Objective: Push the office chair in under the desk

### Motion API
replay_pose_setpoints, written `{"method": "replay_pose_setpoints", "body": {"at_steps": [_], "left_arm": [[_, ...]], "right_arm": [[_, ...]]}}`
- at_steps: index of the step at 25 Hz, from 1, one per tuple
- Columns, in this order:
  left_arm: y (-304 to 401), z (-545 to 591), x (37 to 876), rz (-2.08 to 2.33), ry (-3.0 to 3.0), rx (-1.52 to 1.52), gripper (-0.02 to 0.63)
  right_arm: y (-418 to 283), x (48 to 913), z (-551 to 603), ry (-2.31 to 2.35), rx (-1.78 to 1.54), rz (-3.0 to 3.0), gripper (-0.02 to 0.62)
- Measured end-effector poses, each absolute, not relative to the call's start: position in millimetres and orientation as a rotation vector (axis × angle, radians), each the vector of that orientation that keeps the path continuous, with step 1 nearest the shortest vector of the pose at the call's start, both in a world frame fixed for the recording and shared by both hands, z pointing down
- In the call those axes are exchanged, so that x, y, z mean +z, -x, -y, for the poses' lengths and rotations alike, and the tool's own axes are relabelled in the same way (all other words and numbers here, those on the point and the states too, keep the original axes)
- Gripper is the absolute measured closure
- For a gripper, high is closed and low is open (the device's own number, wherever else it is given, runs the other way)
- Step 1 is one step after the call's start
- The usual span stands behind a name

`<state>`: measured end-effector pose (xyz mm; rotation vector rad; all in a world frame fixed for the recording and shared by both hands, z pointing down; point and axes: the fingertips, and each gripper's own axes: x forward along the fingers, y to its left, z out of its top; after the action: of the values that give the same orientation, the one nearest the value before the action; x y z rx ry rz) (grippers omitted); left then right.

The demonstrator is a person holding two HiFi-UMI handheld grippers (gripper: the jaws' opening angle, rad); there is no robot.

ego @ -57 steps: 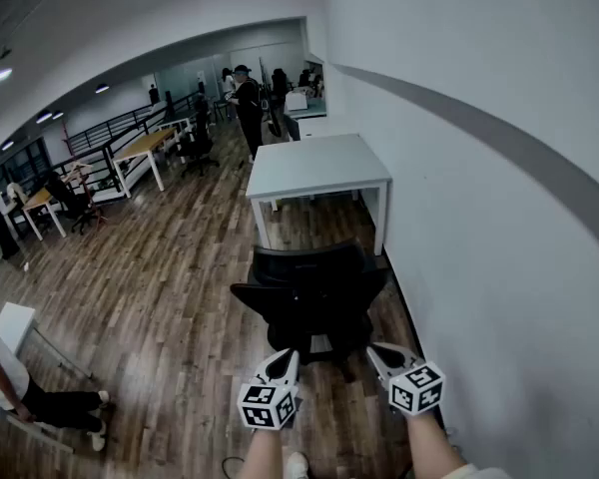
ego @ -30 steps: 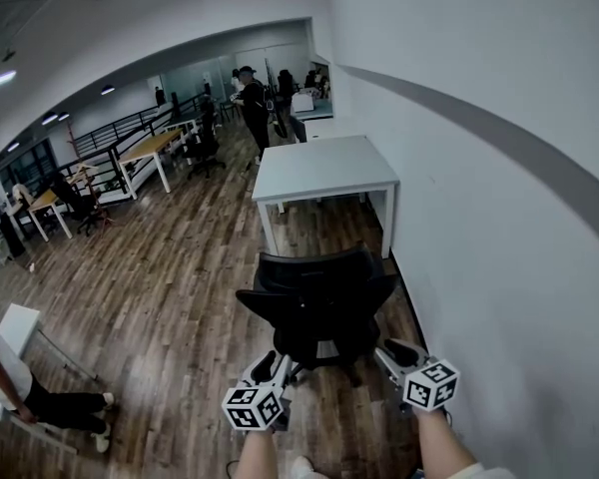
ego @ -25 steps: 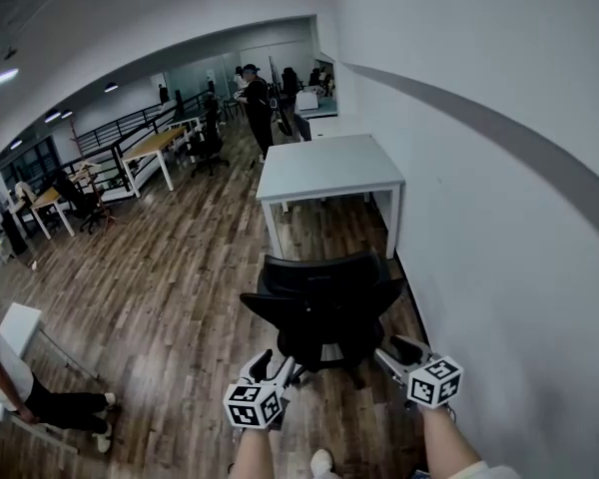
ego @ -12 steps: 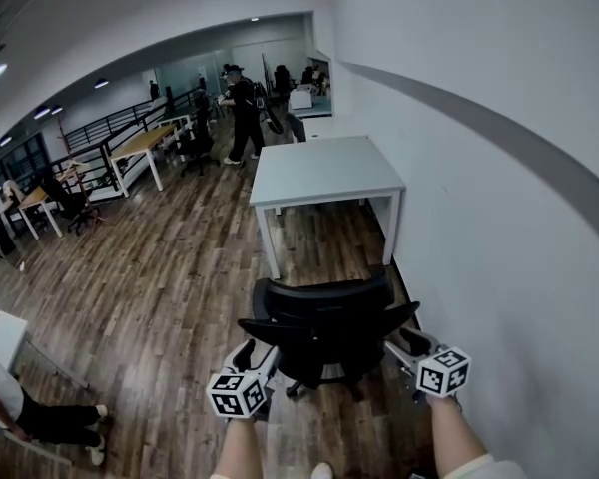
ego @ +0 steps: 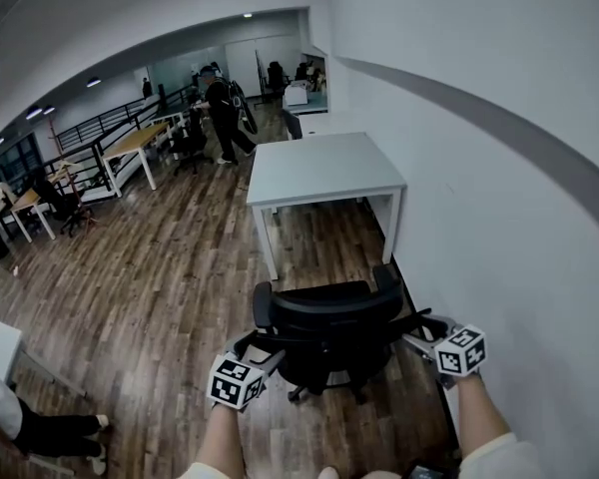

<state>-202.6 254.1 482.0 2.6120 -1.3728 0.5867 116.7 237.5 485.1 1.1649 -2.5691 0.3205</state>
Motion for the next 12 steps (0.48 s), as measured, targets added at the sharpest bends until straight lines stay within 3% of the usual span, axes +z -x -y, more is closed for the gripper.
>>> {"method": "replay_pose_setpoints", "body": {"at_steps": [12], "left_arm": [[196,-234,516,1.088,-2.654,1.208,0.268]], "right_arm": [[-112,504,-210,-0.765,0.103,2.337,0.316]]}}
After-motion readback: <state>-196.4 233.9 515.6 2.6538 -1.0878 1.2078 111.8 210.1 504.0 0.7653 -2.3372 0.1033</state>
